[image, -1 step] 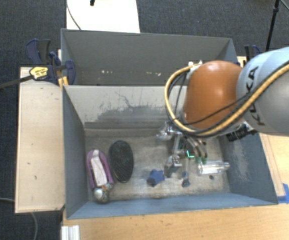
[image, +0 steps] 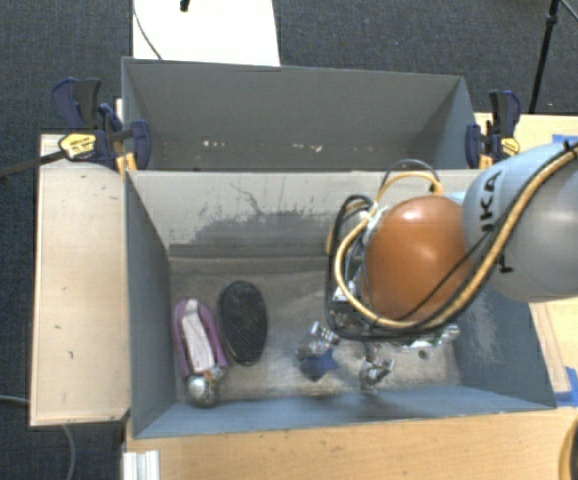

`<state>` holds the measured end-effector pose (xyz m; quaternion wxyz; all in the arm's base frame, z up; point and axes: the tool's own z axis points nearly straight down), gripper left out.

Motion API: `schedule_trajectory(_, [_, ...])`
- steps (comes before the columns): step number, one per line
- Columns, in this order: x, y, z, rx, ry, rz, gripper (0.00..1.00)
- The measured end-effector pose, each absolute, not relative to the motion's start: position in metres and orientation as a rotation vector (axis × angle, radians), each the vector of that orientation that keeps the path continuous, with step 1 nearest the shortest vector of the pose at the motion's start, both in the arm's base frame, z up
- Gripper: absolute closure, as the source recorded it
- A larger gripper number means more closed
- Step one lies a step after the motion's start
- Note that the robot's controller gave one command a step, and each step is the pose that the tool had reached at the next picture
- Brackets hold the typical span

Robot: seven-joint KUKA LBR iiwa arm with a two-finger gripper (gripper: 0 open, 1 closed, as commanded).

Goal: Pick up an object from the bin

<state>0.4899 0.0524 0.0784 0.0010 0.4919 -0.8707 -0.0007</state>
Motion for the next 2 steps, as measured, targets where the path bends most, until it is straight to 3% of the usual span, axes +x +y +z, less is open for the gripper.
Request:
schedule_trajectory(1, [0.482, 0.0567, 0.0722, 1.541, -2.747, 0.003, 0.0])
schedule_trajectory(2, [0.4826, 0.0573, 0.0738, 1.535, -2.754, 0.002, 1.0])
